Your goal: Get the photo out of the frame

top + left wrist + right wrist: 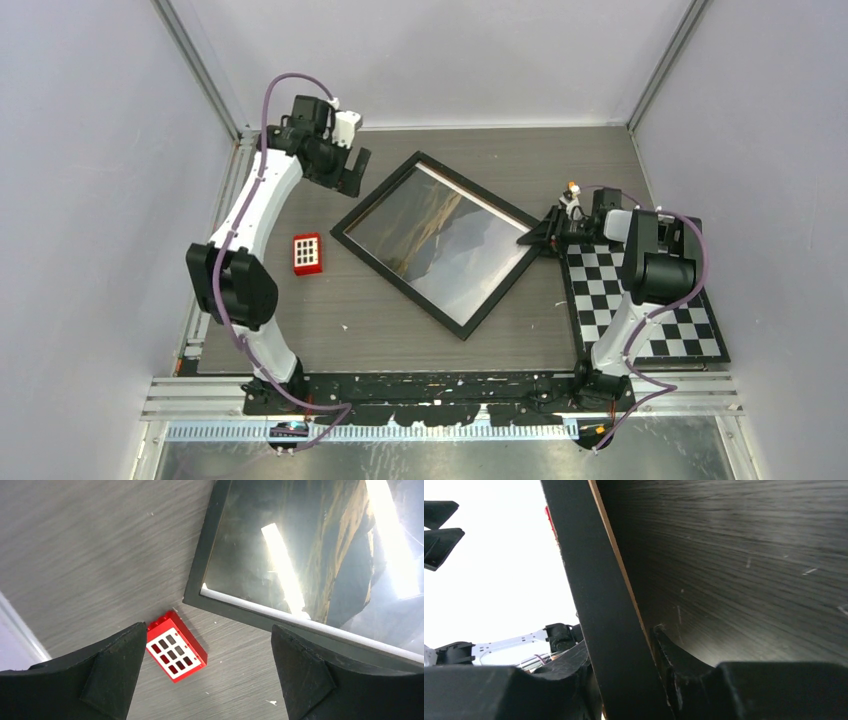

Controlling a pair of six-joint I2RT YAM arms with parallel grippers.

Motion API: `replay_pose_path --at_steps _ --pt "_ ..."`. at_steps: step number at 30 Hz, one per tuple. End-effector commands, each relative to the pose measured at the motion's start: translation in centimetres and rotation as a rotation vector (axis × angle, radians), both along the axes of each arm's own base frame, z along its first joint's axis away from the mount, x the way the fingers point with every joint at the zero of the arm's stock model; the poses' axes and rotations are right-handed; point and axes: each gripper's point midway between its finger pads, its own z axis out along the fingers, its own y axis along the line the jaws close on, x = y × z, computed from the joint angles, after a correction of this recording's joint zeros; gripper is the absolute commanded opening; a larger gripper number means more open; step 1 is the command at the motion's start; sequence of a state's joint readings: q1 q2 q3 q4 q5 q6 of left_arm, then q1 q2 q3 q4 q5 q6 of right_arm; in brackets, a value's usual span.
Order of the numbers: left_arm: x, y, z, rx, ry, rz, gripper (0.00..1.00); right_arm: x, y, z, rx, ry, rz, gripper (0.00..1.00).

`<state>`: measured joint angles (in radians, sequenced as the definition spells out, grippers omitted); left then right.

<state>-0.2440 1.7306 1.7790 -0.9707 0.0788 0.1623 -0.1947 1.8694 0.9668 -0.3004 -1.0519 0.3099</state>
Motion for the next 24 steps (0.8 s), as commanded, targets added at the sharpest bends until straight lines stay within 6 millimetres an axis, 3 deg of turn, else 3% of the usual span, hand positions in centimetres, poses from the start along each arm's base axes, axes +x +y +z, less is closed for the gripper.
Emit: replay_pose_path --at_steps 1,3,7,11,17,24 --pt "-1.4 -0.6 -2.3 -0.128 0.141 -0.022 0.94 1.9 -2.6 -3.1 -0.231 -0.03 -0.045 0.01" --pt "-2.2 -1.1 -3.5 -0.15 0.183 -0.047 0.92 1.7 -2.9 -3.7 -0.256 -0.007 -0.045 0.02" --pt "-2.9 -1.1 -6.0 -0.147 0.241 -0.047 0.91 1.5 -3.6 -4.6 -0.308 0.031 -0.05 0.24" --pt "-1.6 -0.7 -7.4 -0.143 0.237 -0.048 0.91 1.2 -4.0 -4.8 -0.344 0.066 -0.059 0.47" --pt "2.1 -0.5 -8.3 -0.137 0.214 -0.066 0.92 1.3 -5.1 -3.7 -0.415 0.069 -0.108 0.99" --pt "5.5 -0.8 -9.7 -0.129 0.194 -0.096 0.92 1.1 -5.8 -1.3 -0.47 0.064 -0.149 1.0"
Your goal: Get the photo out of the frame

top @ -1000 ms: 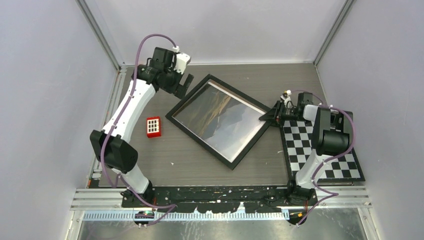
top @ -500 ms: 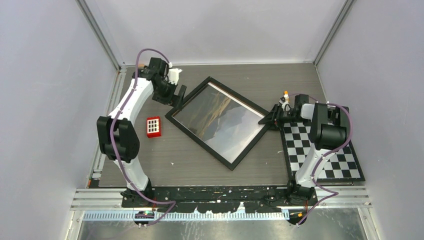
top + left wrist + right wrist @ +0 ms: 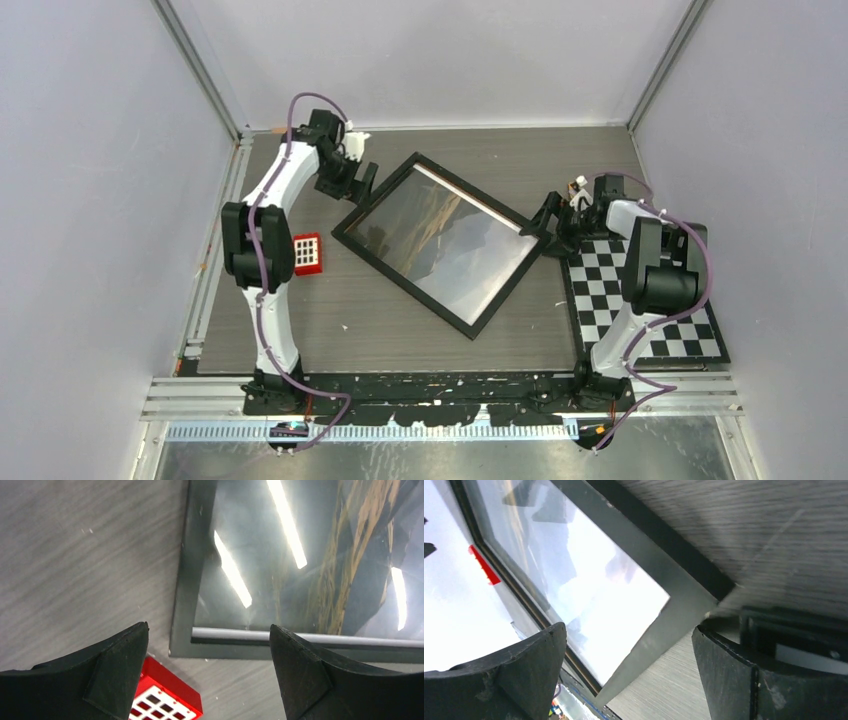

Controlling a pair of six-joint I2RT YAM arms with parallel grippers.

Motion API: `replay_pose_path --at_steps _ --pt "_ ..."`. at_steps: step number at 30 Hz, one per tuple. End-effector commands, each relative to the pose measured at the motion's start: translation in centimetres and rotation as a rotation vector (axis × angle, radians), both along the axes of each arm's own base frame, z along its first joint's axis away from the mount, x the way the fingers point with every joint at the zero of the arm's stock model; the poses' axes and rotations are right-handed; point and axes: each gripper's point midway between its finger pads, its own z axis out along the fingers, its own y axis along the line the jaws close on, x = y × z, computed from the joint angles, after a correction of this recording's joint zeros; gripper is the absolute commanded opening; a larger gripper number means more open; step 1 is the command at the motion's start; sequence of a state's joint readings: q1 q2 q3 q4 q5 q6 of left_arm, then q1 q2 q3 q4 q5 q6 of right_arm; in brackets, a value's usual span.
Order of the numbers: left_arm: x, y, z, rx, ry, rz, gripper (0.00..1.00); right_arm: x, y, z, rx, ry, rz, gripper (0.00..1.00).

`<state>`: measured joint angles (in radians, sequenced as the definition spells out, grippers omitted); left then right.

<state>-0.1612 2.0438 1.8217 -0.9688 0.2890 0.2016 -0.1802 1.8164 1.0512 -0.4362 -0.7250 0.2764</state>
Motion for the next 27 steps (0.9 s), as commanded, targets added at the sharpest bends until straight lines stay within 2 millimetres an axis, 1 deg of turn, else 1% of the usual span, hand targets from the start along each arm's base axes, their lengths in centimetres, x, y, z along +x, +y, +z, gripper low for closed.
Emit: replay_pose_path --at_steps 1,4,7,9,12,14,17,22,24,26,27 --pt "3.2 -0.5 1.4 -0.03 -0.097 -0.031 0.92 -0.6 -2.7 0.4 -0.175 0.025 -0.071 1.0" --pt "4.0 -0.5 1.0 -0.041 -0.1 -0.022 0.92 -0.9 -3.6 1.8 -0.247 0.018 -0.115 1.0" --pt "4.9 -0.7 0.5 -0.049 -0.115 -0.029 0.92 -1.7 -4.6 2.8 -0.31 0.028 -0.154 1.0" --pt "5.6 -1.0 0.2 -0.057 -0.12 -0.033 0.92 -2.4 -4.0 3.6 -0.287 0.031 -0.15 1.0" --pt "6.6 -1.5 -0.4 -0.081 -0.104 -0.031 0.92 -3.5 -2.1 3.9 -0.229 0.064 -0.109 1.0" --pt "7.3 -2.0 -0.5 -0.104 -0.1 -0.02 0.92 -4.0 -0.6 3.6 -0.214 0.081 -0.072 1.0" --pt "7.8 -2.8 -1.0 -0.142 -0.085 -0.011 0.92 -4.5 1.1 2.7 -0.214 0.105 -0.03 1.0" --pt "7.7 -3.2 -2.5 -0.158 -0.043 -0.012 0.91 -4.8 1.9 0.5 -0.246 0.157 -0.007 1.0" --pt "7.3 -3.4 -3.2 -0.17 -0.018 -0.017 0.9 -4.7 2.1 -0.3 -0.255 0.177 -0.007 1.0" --pt "6.7 -3.6 -4.0 -0.178 0.019 -0.023 0.9 -4.5 1.9 -1.1 -0.27 0.193 -0.018 1.0" --pt "6.3 -3.8 -4.3 -0.184 0.036 -0.031 0.89 -4.5 2.6 -1.4 -0.274 0.194 0.005 1.0"
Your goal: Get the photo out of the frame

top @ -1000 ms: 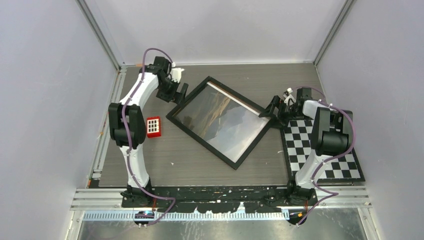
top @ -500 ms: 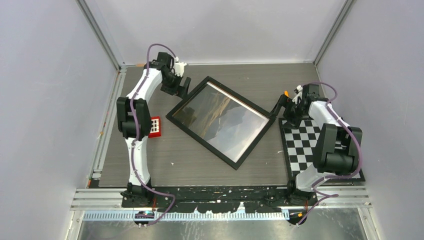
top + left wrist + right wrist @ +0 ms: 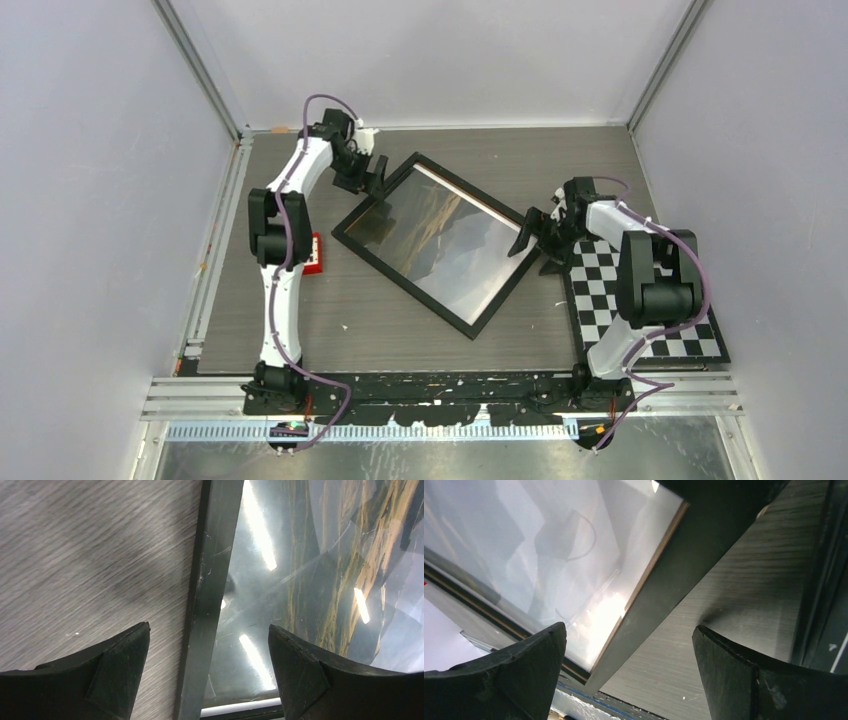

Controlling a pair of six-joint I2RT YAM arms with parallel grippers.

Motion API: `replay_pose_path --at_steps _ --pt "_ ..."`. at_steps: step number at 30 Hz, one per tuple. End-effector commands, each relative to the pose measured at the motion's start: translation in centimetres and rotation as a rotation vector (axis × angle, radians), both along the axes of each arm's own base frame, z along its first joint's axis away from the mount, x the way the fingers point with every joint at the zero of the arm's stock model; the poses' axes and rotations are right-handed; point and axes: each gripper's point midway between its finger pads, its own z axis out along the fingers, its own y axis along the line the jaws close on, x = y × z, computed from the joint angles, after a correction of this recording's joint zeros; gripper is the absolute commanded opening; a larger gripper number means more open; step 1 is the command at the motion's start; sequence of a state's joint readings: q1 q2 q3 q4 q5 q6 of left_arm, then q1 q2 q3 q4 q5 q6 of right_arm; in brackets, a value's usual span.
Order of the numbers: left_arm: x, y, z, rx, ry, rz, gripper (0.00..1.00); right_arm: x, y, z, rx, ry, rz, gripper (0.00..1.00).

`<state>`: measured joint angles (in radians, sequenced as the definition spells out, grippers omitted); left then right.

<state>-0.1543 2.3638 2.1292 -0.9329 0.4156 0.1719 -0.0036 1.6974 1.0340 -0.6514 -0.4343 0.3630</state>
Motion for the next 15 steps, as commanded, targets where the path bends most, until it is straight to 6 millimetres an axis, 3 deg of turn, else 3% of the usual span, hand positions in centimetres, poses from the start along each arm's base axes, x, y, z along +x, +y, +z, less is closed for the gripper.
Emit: replay_pose_path --at_steps 1,7,15 --pt "-0.9 -0.9 0.0 -0.064 0.045 -0.027 0.87 0.5 0.5 -1.5 -0.041 0.017 -0.003 1.0" --pt "-5.0 -1.3 -1.6 -0.093 0.153 -0.078 0.78 2.9 0.1 -2.8 -0.086 0.006 -0.011 1.0" --pt "-10.1 -1.5 -1.6 -0.098 0.216 -0.169 0.67 6.7 0.1 -3.7 -0.138 -0.033 0.019 1.0"
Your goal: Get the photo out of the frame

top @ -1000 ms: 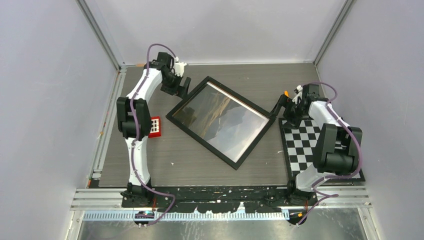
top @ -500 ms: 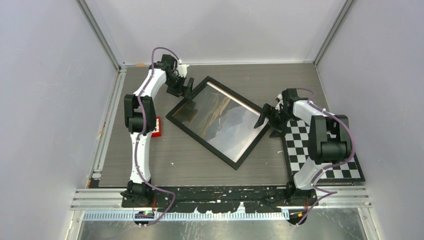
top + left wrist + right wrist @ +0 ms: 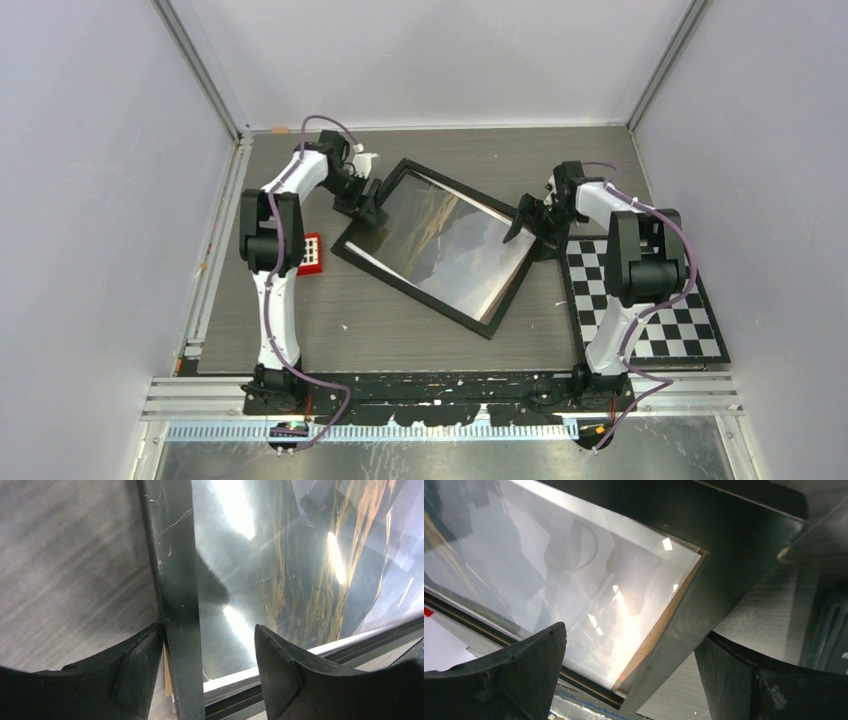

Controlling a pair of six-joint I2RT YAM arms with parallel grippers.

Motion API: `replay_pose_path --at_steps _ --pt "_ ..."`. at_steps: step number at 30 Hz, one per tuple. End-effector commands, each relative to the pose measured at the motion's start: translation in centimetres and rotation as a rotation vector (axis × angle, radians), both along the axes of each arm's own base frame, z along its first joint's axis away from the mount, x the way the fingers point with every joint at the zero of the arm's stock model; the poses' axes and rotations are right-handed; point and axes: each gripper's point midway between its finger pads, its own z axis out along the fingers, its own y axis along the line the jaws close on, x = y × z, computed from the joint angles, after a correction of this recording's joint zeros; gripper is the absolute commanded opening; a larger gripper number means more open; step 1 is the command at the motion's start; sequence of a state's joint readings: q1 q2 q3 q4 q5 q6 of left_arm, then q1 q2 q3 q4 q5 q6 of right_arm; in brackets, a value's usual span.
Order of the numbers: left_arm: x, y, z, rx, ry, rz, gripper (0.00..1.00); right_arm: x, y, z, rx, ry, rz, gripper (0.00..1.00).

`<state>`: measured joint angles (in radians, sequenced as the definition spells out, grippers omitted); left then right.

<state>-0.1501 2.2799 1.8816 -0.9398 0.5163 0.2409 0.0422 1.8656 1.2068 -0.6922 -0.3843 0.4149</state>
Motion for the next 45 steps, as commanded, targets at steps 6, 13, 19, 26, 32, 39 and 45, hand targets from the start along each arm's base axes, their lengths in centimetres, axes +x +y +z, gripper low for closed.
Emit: replay_pose_path --at_steps 6,13,19,26,32,39,45 --pt "-8.3 -1.8 1.8 -0.023 0.079 -0.197 0.66 5.6 -0.8 -3.9 -0.118 -0.091 0.061 1.0" --pt "-12.1 -2.1 3.2 0.013 0.072 -0.303 0.68 8.9 0.3 -4.1 -0.114 -0.135 0.083 1.0" --pt "-10.0 -0.4 6.6 0.038 -0.003 -0.279 0.79 11.7 0.8 -1.1 -0.1 -0.23 0.089 1.0" --pt "-5.1 0.8 10.5 0.077 -0.137 -0.332 0.9 11.6 0.5 5.0 -0.116 -0.359 0.156 1.0" --pt "1.4 -1.1 11.6 0.057 -0.306 -0.342 0.99 5.9 -0.4 6.3 -0.125 -0.291 0.199 1.0" --pt "7.7 -5.2 9.5 0.013 -0.41 -0.303 1.0 -0.5 0.2 8.6 -0.071 -0.39 0.333 1.0" --pt "11.4 -8.0 8.0 -0.08 -0.468 -0.17 1.0 -7.0 2.6 8.2 -0.001 -0.441 0.61 0.97"
